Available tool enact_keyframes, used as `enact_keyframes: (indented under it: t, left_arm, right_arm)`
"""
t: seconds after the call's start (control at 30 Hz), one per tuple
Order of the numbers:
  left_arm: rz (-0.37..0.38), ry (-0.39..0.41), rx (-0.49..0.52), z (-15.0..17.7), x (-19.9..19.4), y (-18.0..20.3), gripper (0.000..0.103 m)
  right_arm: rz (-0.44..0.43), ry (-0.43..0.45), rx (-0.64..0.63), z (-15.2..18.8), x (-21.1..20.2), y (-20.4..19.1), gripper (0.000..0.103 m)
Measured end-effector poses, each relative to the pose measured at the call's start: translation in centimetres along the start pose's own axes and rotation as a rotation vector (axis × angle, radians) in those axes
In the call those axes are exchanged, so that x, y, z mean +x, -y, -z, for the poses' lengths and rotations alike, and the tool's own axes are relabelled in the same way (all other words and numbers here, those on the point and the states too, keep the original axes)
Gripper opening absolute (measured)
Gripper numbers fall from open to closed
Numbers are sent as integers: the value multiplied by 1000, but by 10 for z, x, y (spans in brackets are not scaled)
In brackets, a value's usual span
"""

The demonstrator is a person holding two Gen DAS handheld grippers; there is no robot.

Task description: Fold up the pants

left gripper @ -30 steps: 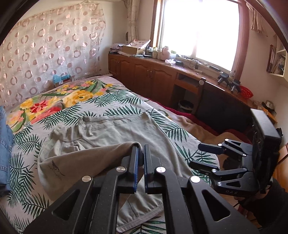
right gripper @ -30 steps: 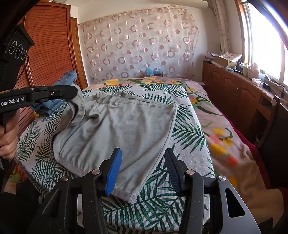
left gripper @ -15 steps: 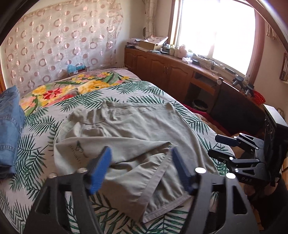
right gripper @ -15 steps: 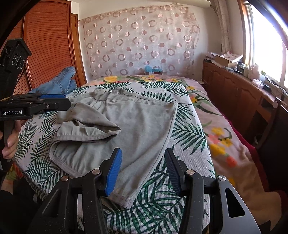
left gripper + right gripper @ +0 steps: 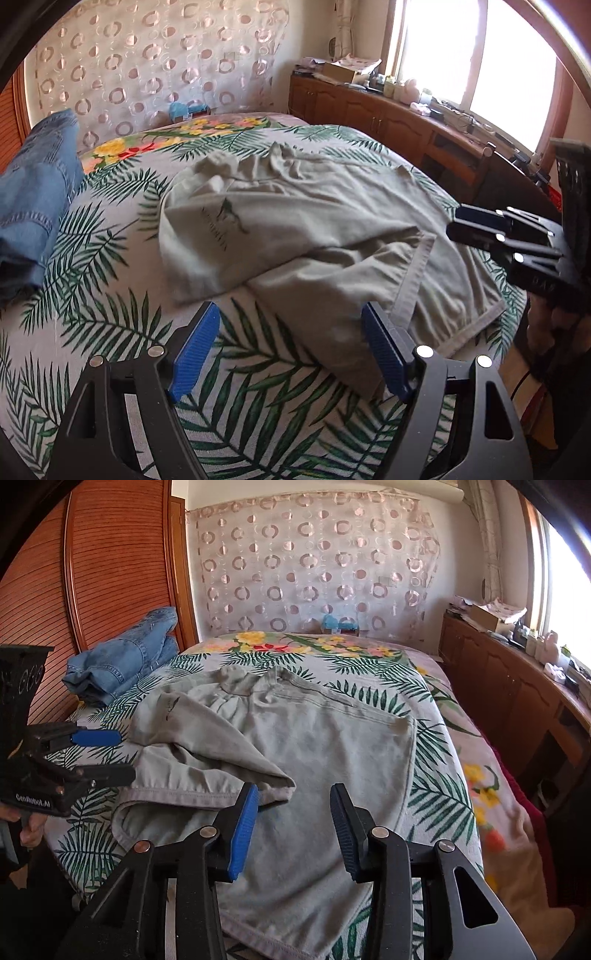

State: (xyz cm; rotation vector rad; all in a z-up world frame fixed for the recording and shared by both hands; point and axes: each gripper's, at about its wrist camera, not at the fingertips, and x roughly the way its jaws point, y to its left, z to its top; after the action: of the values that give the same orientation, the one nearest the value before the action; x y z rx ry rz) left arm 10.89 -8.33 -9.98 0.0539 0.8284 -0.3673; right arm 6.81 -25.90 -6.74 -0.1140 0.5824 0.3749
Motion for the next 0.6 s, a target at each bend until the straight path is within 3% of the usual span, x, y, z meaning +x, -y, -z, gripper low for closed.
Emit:
enact_keyframes:
  t: [0.2,0.43,0.6]
  left_arm:
    - [-20,-2,-14,13,2,-4,80]
    - [-16,1,-24,18,0,-9,80]
    - [-16,11,-35,20,-1,-11,80]
  right_arm:
    - [-50,-53,10,-6,25,-2,33]
    - [5,-125,22,-5,47,11,32]
    - [-51,-153,37,-10,53,10,30]
